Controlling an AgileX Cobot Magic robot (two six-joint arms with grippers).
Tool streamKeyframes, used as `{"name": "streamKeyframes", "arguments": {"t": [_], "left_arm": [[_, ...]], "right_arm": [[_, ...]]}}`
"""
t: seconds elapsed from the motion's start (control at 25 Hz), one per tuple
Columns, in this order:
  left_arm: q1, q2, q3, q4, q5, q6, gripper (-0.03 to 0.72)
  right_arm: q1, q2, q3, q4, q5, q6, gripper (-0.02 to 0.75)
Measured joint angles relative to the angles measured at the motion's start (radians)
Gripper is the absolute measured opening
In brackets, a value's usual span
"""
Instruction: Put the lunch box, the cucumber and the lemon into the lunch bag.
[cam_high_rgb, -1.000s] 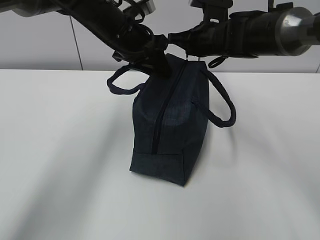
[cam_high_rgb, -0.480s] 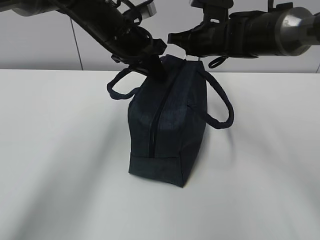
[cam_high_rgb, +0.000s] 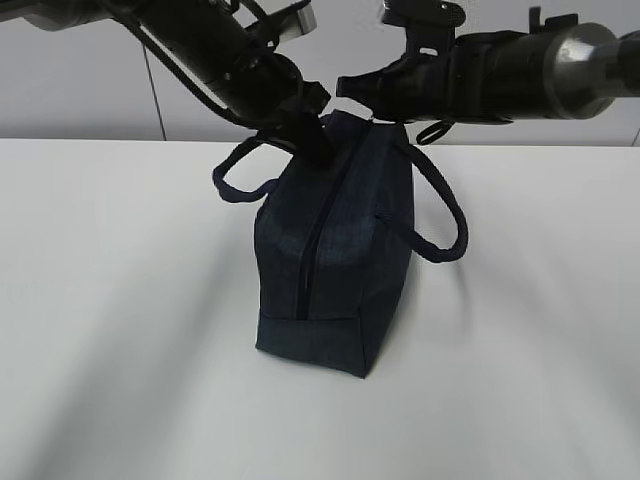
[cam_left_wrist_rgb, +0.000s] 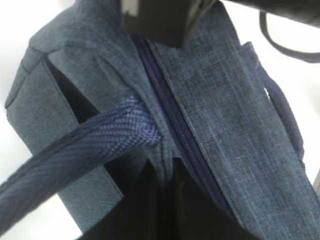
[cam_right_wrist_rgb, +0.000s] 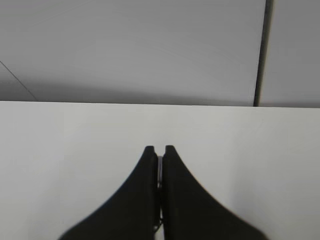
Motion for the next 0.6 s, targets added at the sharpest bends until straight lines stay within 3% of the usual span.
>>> {"name": "streamKeyframes", "arguments": {"t": [0.6], "left_arm": [[-0.020,-0.025,0.000,0.028,0.009,0.024,-0.008]], "right_arm": [[0.000,0.015,0.001,0.000,0.007,0.029,0.000]]}}
